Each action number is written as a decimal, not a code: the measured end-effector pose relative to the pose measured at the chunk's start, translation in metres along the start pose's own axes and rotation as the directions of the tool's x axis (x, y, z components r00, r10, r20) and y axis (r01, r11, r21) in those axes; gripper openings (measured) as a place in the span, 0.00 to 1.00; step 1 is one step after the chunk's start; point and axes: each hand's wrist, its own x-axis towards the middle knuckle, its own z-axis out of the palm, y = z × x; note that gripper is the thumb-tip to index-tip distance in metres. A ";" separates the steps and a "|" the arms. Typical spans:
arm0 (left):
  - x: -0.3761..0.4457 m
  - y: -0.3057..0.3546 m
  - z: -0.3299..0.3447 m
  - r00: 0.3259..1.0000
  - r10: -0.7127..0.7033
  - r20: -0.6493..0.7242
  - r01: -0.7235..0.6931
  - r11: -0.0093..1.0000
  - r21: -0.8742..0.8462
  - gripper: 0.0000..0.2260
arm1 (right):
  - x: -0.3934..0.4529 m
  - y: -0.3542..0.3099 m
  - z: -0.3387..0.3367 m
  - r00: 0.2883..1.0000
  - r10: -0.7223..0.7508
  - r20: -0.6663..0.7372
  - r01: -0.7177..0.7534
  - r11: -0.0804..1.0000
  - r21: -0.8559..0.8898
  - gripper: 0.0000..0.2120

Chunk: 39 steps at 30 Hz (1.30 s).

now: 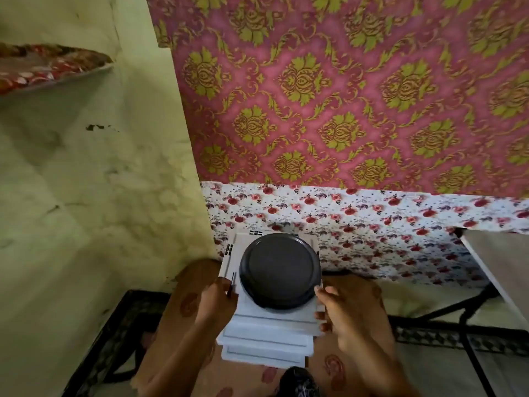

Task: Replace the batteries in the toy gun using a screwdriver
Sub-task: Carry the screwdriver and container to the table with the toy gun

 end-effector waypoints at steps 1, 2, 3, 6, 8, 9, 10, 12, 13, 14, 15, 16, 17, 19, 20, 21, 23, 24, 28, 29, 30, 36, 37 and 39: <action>0.007 -0.002 0.003 1.000 -0.001 0.028 0.001 0.999 0.032 0.07 | 0.001 -0.002 0.002 1.000 0.009 0.003 -0.008 0.999 -0.047 0.13; 0.013 -0.002 0.003 0.999 -0.015 0.049 0.010 0.996 0.091 0.10 | 0.005 -0.006 0.004 1.000 0.026 -0.006 -0.026 0.995 -0.094 0.15; 0.018 -0.003 0.004 0.997 -0.020 0.073 0.010 0.990 0.138 0.12 | 0.004 -0.008 0.007 0.999 0.036 -0.001 -0.036 0.990 -0.139 0.17; 0.027 -0.003 0.004 0.990 -0.082 0.115 0.053 0.970 0.235 0.14 | 0.006 -0.010 0.018 0.998 0.063 -0.018 -0.065 0.971 -0.231 0.20; 0.032 -0.005 0.007 0.988 -0.086 0.125 0.045 0.954 0.295 0.12 | 0.005 -0.010 0.024 0.995 0.097 -0.018 -0.098 0.975 -0.199 0.20; 0.036 -0.008 0.010 0.988 -0.089 0.129 0.044 0.947 0.318 0.11 | 0.005 -0.010 0.026 0.993 0.122 -0.012 -0.122 0.978 -0.172 0.19; 0.037 -0.007 0.011 0.986 -0.094 0.135 0.043 0.940 0.339 0.11 | 0.003 -0.010 0.028 0.990 0.143 -0.005 -0.142 0.978 -0.154 0.17; 0.038 -0.007 0.012 0.984 -0.097 0.147 0.039 0.934 0.356 0.11 | 0.001 -0.009 0.030 0.990 0.140 -0.019 -0.141 0.984 -0.113 0.15; 0.038 -0.008 0.012 0.985 -0.091 0.146 0.035 0.935 0.352 0.10 | 0.000 -0.009 0.031 0.991 0.129 -0.036 -0.132 0.988 -0.083 0.15; 0.039 -0.007 0.011 0.984 -0.083 0.159 0.021 0.934 0.358 0.09 | 0.001 -0.007 0.031 0.990 0.124 -0.062 -0.128 0.991 -0.050 0.15; 0.041 -0.008 0.012 0.983 -0.075 0.168 0.010 0.933 0.361 0.09 | -0.002 -0.008 0.030 0.989 0.123 -0.085 -0.125 0.992 -0.023 0.14; 0.042 -0.006 0.010 0.980 -0.091 0.177 0.026 0.940 0.340 0.10 | -0.004 -0.009 0.029 0.988 0.117 -0.104 -0.119 0.993 -0.008 0.13; 0.044 -0.006 0.008 0.977 -0.094 0.192 0.028 0.947 0.320 0.11 | -0.010 -0.011 0.028 0.987 0.104 -0.125 -0.105 0.994 0.001 0.11; 0.046 -0.006 0.004 0.967 -0.079 0.242 0.016 0.968 0.252 0.13 | -0.022 -0.015 0.025 0.986 0.042 -0.160 -0.042 0.999 0.003 0.06; 0.046 -0.006 0.002 0.964 -0.061 0.257 0.002 0.974 0.225 0.12 | -0.027 -0.016 0.023 0.981 0.010 -0.196 -0.011 1.000 0.001 0.04; 0.046 -0.005 0.001 0.963 -0.050 0.264 0.007 0.987 0.159 0.11 | -0.033 -0.016 0.021 0.976 -0.005 -0.220 0.005 1.000 -0.001 0.03; 0.044 0.000 0.003 0.966 -0.007 0.260 0.003 1.000 0.014 0.09 | -0.047 -0.011 0.018 0.970 0.015 -0.244 0.000 0.998 0.062 0.03; 0.040 0.005 0.004 0.969 0.021 0.247 -0.016 1.000 -0.022 0.09 | -0.053 -0.005 0.015 0.967 0.030 -0.255 -0.003 0.994 0.105 0.05; 0.022 0.042 0.012 0.956 0.126 0.265 -0.077 0.979 -0.186 0.08 | -0.082 0.018 -0.008 0.907 0.093 -0.411 0.007 0.972 0.234 0.13; 0.015 0.052 0.017 0.945 0.161 0.286 -0.100 0.971 -0.217 0.08 | -0.092 0.025 -0.017 0.886 0.107 -0.451 0.017 0.965 0.261 0.13; 0.010 0.060 0.022 0.931 0.191 0.312 -0.118 0.964 -0.238 0.07 | -0.101 0.030 -0.026 0.867 0.115 -0.485 0.031 0.959 0.283 0.13; -0.042 0.110 0.056 0.798 0.397 0.453 -0.270 0.908 -0.320 0.05 | -0.167 0.065 -0.088 0.724 0.173 -0.668 0.189 0.881 0.433 0.10; -0.056 0.118 0.063 0.764 0.423 0.487 -0.292 0.900 -0.324 0.05 | -0.180 0.072 -0.099 0.696 0.185 -0.693 0.230 0.858 0.459 0.10; -0.083 0.133 0.079 0.689 0.472 0.550 -0.342 0.881 -0.327 0.07 | -0.203 0.087 -0.120 0.642 0.203 -0.739 0.296 0.824 0.483 0.10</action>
